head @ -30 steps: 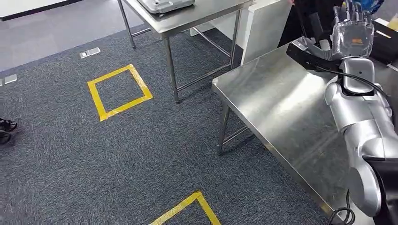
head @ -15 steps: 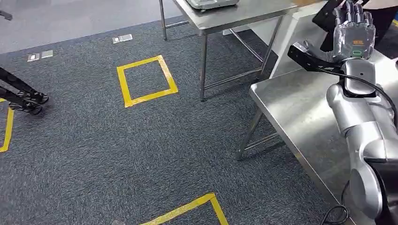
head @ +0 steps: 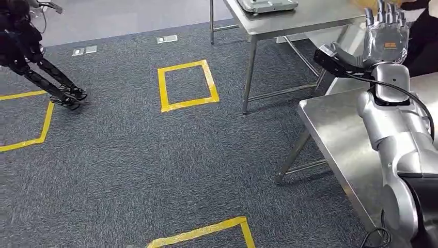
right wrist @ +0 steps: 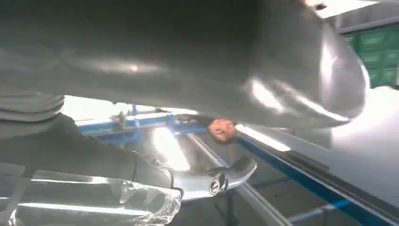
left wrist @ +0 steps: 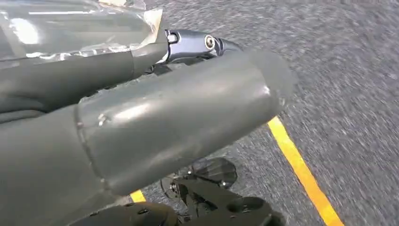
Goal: Take the parts from the cabinet and place them on the table.
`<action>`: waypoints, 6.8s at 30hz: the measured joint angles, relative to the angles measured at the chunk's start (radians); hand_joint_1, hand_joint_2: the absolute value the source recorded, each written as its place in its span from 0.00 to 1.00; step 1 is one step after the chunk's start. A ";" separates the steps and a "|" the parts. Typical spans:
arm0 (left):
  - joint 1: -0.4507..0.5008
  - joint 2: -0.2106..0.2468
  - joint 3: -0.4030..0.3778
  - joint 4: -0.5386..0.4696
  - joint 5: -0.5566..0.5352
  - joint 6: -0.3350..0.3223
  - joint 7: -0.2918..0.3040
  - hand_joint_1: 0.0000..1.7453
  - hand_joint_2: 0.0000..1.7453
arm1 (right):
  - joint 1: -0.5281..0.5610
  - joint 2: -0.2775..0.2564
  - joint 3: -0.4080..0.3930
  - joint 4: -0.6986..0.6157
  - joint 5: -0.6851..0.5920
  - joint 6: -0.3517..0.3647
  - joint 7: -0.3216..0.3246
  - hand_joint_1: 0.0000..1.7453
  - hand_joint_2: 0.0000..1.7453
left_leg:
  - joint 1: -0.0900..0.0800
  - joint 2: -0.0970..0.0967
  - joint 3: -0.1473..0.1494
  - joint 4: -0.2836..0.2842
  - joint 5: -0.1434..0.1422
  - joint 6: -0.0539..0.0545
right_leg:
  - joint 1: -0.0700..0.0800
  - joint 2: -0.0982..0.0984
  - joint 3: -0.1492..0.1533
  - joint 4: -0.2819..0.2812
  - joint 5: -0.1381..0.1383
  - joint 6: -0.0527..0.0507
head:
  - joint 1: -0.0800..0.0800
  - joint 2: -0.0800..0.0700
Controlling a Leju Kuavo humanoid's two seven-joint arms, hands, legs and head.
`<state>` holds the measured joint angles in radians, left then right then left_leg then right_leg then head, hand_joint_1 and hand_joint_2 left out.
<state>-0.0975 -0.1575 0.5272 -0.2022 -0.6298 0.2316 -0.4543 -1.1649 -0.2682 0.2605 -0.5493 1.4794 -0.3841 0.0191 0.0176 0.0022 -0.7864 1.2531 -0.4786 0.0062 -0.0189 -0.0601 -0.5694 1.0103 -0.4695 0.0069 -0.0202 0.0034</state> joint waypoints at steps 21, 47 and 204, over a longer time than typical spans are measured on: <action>-0.001 0.000 0.011 0.000 -0.010 -0.001 0.003 0.00 0.00 | -0.002 -0.013 0.016 0.009 0.007 -0.010 0.007 0.00 0.00 | -0.027 -0.142 0.124 -0.237 0.087 0.042 | 0.006 0.094 -0.026 0.009 0.008 0.036 | 0.010 0.000; 0.000 0.000 0.016 0.000 -0.009 0.001 0.010 0.00 0.00 | -0.011 -0.004 0.031 0.021 0.018 -0.011 -0.008 0.00 0.00 | -0.016 -0.099 0.140 -0.238 0.079 0.055 | -0.006 0.067 -0.078 0.129 -0.034 0.059 | 0.012 0.000; -0.028 0.028 0.118 -0.003 -0.107 -0.013 -0.030 0.00 0.00 | 0.898 0.104 -0.309 0.316 -0.246 0.053 0.128 0.00 0.00 | -0.017 -0.105 0.195 -0.260 0.053 0.049 | 0.003 0.064 -0.071 0.179 -0.084 0.044 | -0.005 0.000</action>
<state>-0.1260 -0.1297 0.6455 -0.2056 -0.7370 0.2182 -0.4845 -0.2672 -0.1644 -0.0480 -0.2331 1.2330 -0.3312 0.1469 0.0005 -0.1029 -0.5914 0.9927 -0.4255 0.0555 -0.0158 0.0042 -0.6400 1.1892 -0.5539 0.0507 -0.0252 0.0034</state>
